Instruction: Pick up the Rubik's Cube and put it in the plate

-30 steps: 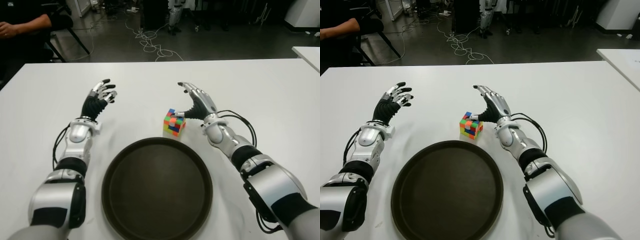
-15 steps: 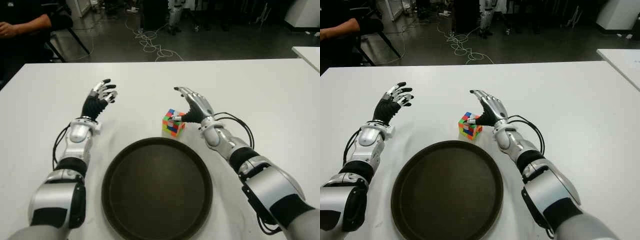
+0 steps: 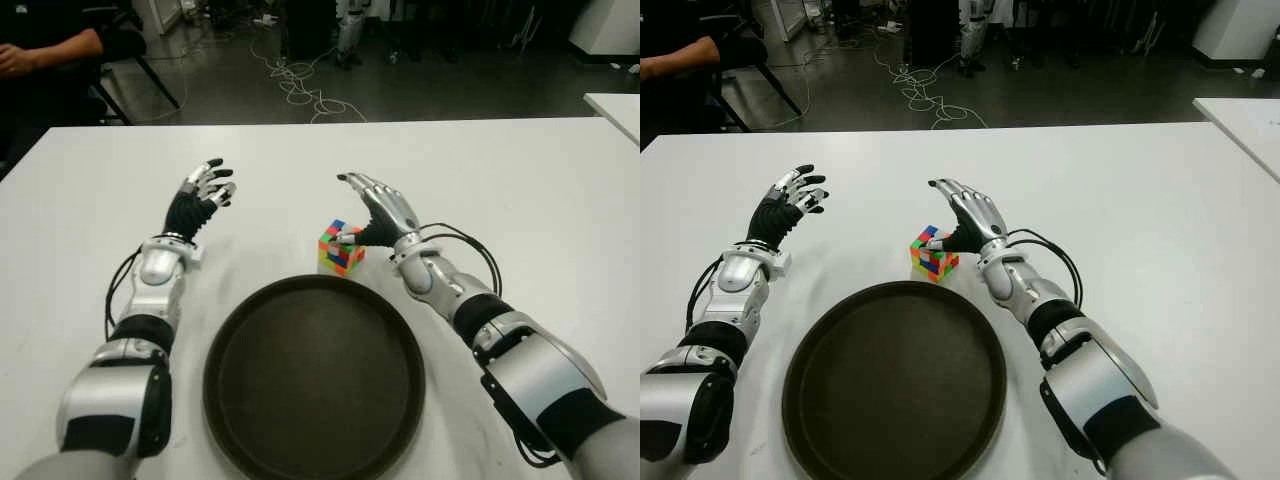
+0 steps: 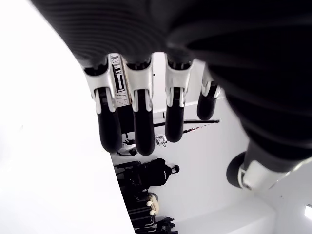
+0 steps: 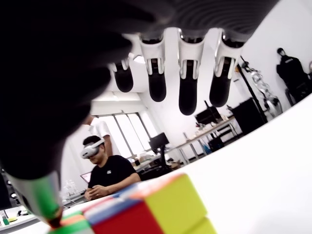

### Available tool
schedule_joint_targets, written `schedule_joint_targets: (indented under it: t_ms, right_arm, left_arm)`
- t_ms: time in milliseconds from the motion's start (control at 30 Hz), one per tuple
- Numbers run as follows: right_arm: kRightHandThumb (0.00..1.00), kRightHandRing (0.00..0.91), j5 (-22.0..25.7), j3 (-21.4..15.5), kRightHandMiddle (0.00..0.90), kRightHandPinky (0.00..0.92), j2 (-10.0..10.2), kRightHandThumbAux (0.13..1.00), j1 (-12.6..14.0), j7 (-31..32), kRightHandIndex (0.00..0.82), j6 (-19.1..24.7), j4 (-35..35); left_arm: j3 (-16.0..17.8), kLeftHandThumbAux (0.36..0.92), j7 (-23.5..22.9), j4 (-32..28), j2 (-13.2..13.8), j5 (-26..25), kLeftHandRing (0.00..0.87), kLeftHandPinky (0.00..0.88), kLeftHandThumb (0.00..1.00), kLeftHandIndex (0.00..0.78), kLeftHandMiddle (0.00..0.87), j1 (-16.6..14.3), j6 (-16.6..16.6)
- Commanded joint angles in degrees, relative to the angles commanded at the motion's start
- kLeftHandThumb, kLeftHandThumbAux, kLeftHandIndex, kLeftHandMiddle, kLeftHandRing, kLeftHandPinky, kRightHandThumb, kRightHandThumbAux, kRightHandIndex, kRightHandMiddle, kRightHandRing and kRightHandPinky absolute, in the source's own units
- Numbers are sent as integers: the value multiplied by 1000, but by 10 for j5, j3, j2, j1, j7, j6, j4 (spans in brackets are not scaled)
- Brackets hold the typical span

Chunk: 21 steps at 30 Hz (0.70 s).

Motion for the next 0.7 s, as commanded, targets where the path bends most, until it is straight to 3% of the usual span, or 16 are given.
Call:
schedule_joint_targets:
  t_ms: [200, 700]
  right_arm:
    - [0, 205, -6, 9, 158, 252, -1, 745, 2, -29, 112, -25, -14]
    - [0, 200, -15, 16, 162, 247, -3, 756, 4, -55, 122, -37, -28]
  left_arm:
    - [2, 580, 1, 4, -1, -2, 265, 325, 150, 141, 219, -3, 2]
    - [2, 562, 1, 6, 1, -1, 260, 321, 141, 140, 212, -6, 1]
